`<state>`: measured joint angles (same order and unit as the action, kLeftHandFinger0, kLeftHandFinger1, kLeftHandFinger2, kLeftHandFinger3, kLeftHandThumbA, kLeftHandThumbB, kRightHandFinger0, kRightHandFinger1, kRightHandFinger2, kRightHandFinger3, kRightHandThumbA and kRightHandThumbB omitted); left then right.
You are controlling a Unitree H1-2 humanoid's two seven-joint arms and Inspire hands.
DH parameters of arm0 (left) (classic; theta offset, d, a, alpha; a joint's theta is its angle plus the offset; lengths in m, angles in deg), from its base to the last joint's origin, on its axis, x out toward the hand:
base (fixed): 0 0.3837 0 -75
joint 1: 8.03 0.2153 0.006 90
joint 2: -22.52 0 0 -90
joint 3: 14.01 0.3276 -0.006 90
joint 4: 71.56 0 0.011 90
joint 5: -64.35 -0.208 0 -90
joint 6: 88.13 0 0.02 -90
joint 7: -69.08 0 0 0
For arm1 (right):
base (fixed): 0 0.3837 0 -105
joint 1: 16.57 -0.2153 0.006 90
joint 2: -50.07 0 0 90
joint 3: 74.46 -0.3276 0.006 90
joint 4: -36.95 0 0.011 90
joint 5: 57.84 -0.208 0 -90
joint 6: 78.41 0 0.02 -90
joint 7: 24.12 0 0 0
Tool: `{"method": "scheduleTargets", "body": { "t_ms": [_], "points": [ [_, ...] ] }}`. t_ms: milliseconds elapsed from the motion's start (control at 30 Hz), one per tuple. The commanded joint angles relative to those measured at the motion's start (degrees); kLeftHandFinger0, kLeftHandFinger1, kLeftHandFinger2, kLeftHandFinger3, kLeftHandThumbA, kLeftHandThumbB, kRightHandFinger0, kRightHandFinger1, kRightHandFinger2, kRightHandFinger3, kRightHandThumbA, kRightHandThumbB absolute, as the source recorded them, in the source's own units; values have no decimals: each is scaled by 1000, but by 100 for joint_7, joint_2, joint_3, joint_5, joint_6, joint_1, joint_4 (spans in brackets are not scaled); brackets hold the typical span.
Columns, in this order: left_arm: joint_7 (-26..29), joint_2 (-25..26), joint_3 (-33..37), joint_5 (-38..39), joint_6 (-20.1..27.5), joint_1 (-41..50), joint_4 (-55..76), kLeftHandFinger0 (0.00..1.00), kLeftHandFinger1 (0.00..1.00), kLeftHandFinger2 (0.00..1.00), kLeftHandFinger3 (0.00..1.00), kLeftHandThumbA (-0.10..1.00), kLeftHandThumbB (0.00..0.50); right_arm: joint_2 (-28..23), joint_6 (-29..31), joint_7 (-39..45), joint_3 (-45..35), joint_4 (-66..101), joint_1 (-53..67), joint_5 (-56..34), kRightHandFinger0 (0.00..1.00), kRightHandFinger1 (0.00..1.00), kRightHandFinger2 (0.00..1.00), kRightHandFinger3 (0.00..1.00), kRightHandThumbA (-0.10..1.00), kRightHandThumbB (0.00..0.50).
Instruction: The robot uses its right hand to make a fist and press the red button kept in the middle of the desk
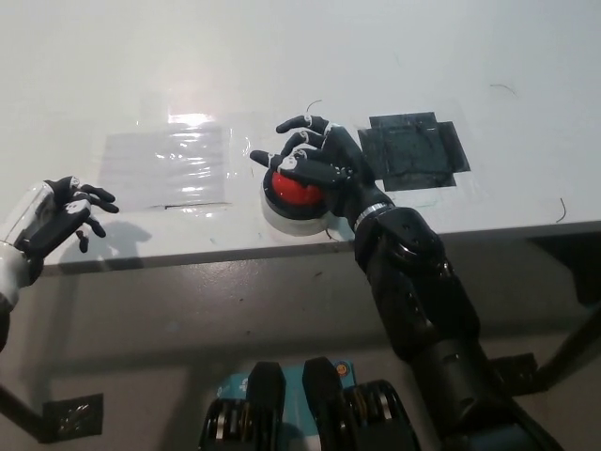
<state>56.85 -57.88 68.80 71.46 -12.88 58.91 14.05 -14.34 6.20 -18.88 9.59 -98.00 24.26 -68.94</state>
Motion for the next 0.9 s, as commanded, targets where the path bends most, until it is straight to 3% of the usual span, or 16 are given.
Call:
{"method": "scheduleTargets", "body": {
  "t_ms": [0, 67, 267, 400, 633, 867],
  "points": [
    [-27, 231, -56, -63, 80, -194, 110, 200, 321, 466, 601, 509, 0, -34, -381, -144, -3, -244, 243, 12, 0, 0, 266, 412, 1000, 261],
    [-30, 226, -62, -63, 77, -195, 110, 202, 322, 459, 596, 510, 0, -27, -364, -148, -5, -216, 188, 3, 0, 0, 266, 419, 1000, 285],
    [-54, 197, -95, -34, 150, -51, 66, 203, 320, 467, 610, 492, 0, -29, -197, -112, 59, 160, -272, 39, 0, 2, 349, 485, 1000, 254],
    [-76, 207, -96, -35, 165, 3, 113, 173, 307, 452, 590, 483, 0, -78, -513, -42, -71, 486, -720, -168, 0, 12, 355, 465, 1000, 292],
    [-46, 194, -107, -53, 82, 58, 139, 168, 302, 452, 596, 500, 0, -162, -838, -207, -256, 1003, -1191, -247, 0, 0, 327, 408, 1000, 293],
    [-78, 232, -113, -67, 186, 128, 122, 197, 327, 492, 623, 500, 0, -400, -1016, -191, -286, 1539, -1100, -240, 0, 19, 371, 429, 1000, 305]
  ]
}}
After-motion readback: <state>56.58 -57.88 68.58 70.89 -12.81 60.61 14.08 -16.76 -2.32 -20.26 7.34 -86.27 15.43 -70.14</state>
